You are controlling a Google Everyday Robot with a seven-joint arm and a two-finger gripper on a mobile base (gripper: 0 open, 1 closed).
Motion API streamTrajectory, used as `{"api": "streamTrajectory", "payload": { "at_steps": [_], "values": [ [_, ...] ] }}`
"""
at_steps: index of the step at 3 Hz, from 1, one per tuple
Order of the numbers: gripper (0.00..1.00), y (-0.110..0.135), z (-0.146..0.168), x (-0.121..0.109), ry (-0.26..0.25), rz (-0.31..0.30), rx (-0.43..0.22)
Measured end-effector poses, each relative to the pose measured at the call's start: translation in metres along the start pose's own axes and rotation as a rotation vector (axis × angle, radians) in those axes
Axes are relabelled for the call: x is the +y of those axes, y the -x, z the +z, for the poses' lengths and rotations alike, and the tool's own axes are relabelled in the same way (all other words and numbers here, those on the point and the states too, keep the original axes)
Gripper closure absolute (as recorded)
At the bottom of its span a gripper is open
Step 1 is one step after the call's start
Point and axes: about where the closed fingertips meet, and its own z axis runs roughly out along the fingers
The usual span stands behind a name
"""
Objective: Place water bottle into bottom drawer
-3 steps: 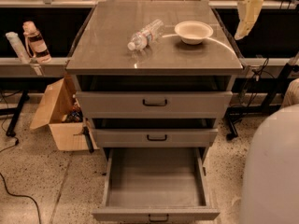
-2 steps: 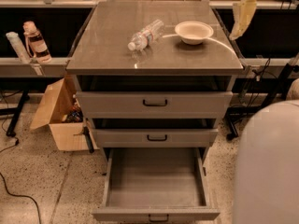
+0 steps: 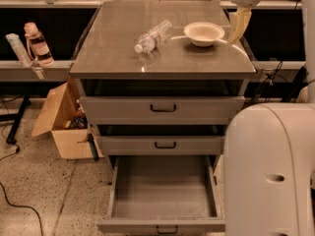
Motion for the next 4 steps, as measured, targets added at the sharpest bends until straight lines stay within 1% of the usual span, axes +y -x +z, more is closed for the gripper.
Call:
{"api": "streamTrajectory", "payload": {
  "at_steps": [2, 3, 4],
  "values": [
    [0.00, 0.007, 0.046, -0.018, -0.029, -0.058, -0.062],
    [0.00, 0.007, 0.050, -0.021, -0.039, -0.055, -0.063],
    [0.00, 0.010, 0.062, -0.024, -0.041, -0.073, -0.075]
  ]
}}
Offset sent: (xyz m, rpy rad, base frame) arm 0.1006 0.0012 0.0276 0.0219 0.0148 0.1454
